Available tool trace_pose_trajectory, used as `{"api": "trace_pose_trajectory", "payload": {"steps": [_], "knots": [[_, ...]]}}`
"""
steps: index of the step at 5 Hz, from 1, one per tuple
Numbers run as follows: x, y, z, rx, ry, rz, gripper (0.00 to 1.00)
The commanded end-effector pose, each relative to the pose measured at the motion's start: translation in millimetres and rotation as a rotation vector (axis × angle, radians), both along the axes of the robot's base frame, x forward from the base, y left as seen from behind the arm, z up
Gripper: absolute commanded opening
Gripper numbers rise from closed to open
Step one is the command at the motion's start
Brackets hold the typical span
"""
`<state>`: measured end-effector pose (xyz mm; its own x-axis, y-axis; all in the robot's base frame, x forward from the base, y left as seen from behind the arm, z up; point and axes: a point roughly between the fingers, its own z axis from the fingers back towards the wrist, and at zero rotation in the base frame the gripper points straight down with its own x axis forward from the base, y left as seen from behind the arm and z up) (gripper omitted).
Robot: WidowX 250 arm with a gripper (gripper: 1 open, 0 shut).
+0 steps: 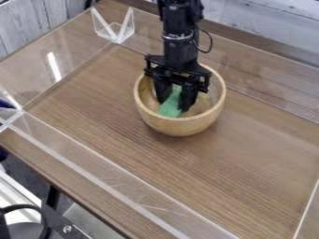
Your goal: Remove the green block from inside the brown bowl and put it on the table
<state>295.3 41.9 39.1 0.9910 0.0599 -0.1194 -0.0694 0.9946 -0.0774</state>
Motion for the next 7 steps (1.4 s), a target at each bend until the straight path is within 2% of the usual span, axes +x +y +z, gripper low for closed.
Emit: {"api": "trace_pose_trajectory", "payload": {"steps": [1,3,4,5,6,7], "knots": [[12.7,5,25.4,0.005,-0.080,0.009,0.00],[13.3,5,39.6,-0.007,-0.096,0.011,0.00],[15.4,5,57.0,-0.017,-0.123,0.013,0.00],[24.1,10,88.9,-0.034,-0.185,0.028,0.00],[34.1,34,112.0,-0.041,-0.228,0.080,0.00],[43.1,77,117.5,-0.025,-0.236,0.160,0.00]]}}
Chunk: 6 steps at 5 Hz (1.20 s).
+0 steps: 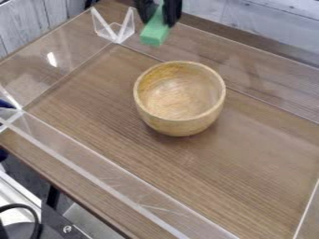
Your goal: Remove the green block from inside the brown bowl and put it on the table
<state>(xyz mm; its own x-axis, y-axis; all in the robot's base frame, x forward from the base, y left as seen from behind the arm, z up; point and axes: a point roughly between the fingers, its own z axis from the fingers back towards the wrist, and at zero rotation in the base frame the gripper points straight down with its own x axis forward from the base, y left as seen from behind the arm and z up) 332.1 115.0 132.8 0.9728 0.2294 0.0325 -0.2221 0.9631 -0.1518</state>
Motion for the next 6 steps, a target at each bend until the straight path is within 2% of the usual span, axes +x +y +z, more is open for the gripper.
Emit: {"api": "trace_pose_trajectory", "payload": {"steps": [1,2,4,6], "knots": [[11.2,20,4.3,0.056,-0.058,0.011,0.00],[20.4,30,-14.2,0.067,-0.035,0.013,0.00],[13.2,9,-28.6,0.070,-0.010,-0.073,0.00],[18.1,2,-45.1,0.076,0.008,-0.107,0.00]]}}
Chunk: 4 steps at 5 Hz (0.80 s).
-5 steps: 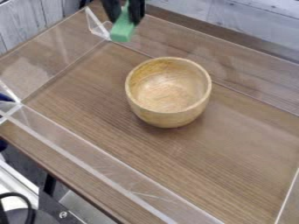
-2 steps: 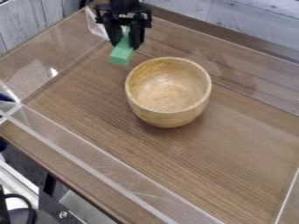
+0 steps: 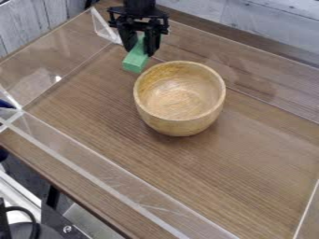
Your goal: Remove the green block from inside the brown bowl and put it on the table
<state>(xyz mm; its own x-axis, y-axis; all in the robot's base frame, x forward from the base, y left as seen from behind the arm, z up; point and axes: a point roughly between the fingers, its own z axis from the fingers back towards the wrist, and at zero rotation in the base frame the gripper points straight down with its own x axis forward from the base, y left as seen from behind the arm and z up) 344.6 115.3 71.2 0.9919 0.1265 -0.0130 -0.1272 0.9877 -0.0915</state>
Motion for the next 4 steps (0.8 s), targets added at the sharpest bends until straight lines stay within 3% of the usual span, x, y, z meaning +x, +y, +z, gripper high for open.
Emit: {"api": "trace_pose_trajectory", "payload": {"steps": [1,4], "knots": [[6.7,-1.7,7.6,0.027,-0.037,-0.020,0.00],[6.6,-7.3,14.8,0.016,-0.053,-0.049,0.00]]}}
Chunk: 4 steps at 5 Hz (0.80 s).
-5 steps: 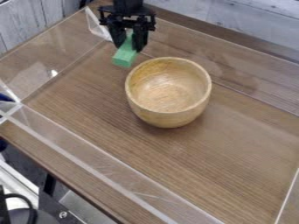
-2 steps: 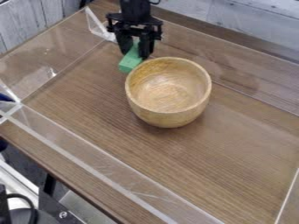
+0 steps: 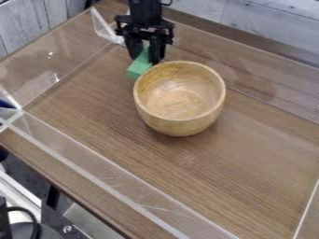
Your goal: Remove the green block from inside the brown bowl and put it on the table
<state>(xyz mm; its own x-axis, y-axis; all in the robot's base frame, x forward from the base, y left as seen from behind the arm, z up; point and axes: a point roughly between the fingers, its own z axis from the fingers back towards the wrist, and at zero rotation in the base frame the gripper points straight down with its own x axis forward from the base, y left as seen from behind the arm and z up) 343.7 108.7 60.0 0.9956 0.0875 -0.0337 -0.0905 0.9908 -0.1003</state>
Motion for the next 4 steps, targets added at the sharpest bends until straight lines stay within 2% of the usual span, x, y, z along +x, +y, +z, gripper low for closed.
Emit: {"api": "trace_pose_trajectory", "payload": {"steps": [1,4], "knots": [[6.9,6,21.8,0.031,-0.069,0.002,0.00],[4.1,24,11.2,0.047,-0.056,0.032,0.00]]}}
